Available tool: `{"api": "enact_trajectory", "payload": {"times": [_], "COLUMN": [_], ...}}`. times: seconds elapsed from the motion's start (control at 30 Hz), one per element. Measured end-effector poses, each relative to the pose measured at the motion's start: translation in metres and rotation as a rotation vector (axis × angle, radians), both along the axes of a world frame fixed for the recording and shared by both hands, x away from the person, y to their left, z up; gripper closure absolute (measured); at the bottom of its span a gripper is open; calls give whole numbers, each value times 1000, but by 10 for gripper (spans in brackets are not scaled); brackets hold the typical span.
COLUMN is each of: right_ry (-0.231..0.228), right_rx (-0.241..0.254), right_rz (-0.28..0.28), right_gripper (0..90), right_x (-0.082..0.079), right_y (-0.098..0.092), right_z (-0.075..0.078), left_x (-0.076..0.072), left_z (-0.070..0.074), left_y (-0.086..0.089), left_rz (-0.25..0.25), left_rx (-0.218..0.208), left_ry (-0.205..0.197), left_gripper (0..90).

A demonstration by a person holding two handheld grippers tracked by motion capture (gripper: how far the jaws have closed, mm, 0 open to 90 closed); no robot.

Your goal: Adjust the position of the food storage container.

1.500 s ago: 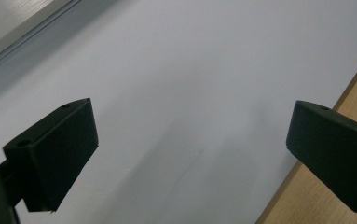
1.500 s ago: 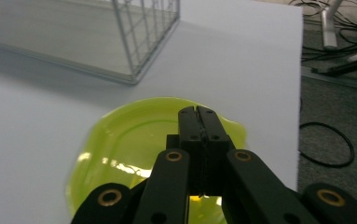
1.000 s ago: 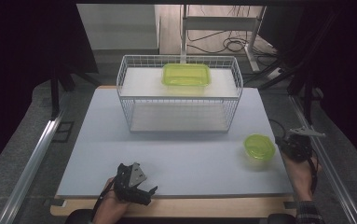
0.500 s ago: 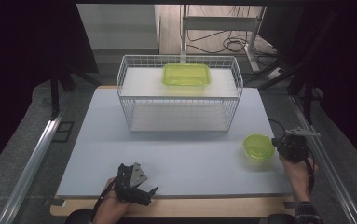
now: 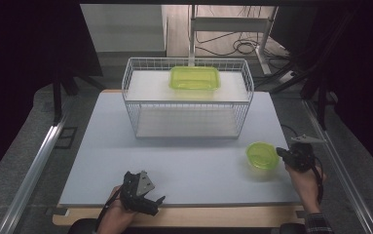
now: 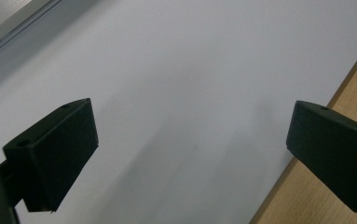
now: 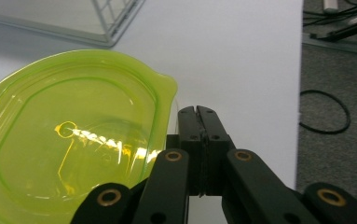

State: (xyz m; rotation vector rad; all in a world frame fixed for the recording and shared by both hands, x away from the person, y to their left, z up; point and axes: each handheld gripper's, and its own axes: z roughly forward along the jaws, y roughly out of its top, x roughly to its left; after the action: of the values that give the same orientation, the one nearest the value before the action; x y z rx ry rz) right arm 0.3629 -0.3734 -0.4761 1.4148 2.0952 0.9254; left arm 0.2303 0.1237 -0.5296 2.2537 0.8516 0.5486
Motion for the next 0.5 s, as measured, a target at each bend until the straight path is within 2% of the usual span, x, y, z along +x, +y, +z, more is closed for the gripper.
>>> {"api": "enact_trajectory", "payload": {"times": [0.5], "right_ry": [54], "right_rx": [49], "right_rz": [95], "right_gripper": [892], "right_x": [-7], "right_y": [30], "right_z": [-2], "left_x": [0], "left_z": [-1], "left_y": [-1], "left_rz": [-5], "left_rx": [9], "left_ry": [4], "left_gripper": [21]}}
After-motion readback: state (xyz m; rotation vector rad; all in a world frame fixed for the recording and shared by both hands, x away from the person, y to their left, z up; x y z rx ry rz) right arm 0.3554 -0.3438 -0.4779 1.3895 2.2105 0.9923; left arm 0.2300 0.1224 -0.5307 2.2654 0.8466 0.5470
